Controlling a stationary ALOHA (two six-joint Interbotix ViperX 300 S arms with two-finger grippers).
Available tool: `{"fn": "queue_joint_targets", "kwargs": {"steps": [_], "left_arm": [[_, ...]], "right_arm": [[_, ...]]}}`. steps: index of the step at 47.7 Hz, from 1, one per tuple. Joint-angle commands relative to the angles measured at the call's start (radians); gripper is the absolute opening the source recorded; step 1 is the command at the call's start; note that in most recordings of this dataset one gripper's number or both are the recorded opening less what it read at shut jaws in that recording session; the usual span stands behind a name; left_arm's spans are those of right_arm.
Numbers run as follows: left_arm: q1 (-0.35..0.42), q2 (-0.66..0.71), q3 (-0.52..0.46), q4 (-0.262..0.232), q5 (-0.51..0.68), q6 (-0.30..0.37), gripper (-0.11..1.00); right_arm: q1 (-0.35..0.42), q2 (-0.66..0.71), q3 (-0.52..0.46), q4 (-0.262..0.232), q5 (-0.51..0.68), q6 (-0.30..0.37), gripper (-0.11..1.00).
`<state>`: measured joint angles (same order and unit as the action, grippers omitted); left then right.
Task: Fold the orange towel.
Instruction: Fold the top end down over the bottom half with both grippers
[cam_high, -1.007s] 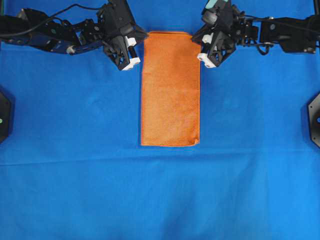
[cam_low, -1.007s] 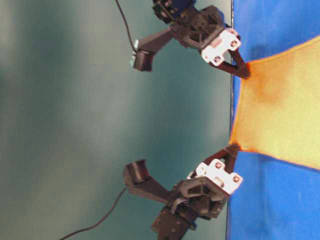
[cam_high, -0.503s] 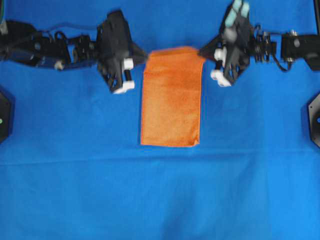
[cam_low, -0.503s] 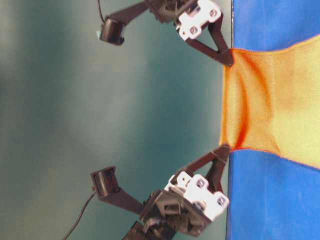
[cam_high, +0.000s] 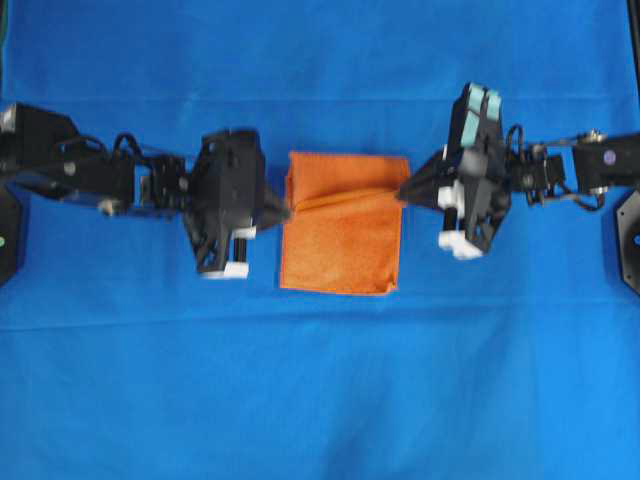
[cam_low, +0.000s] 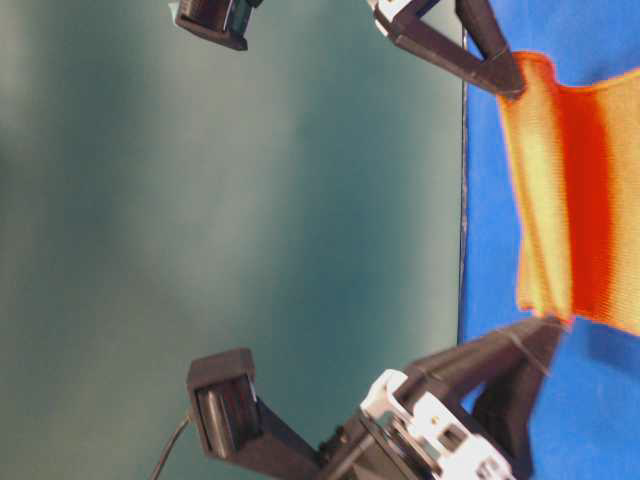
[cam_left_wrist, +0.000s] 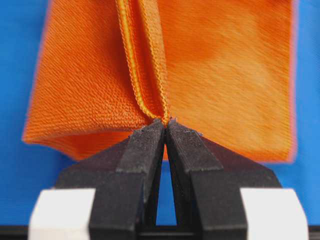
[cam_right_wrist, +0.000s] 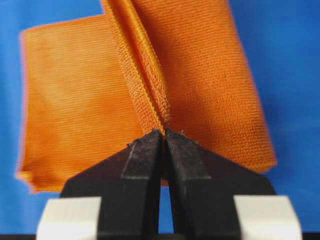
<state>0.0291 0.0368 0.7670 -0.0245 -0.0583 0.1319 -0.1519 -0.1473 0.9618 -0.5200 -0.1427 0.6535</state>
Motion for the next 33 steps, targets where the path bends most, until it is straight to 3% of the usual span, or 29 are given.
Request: {"fn": "queue_joint_targets", "kwargs": {"steps": [1, 9, 21, 33], "left_arm": [[-0.031, -0.026, 0.005, -0.003, 0.018, -0.002, 0.02], [-0.069, -0.006, 0.005, -0.005, 0.012, -0.009, 0.02], [-0.098, 0.057, 0.005, -0.005, -0.034, -0.075, 0.02], [-0.124, 0.092, 0.008, -0.005, -0.084, -0.081, 0.02]], "right_arm": [[0.034, -0.006, -0.005, 0.003, 0.005, 0.012, 0.03], [0.084, 0.018, -0.011, 0.005, 0.005, 0.029, 0.03], [0.133, 0.086, -0.020, 0.029, 0.000, 0.034, 0.03], [0.163, 0.123, -0.031, 0.057, -0.003, 0.032, 0.03]]}}
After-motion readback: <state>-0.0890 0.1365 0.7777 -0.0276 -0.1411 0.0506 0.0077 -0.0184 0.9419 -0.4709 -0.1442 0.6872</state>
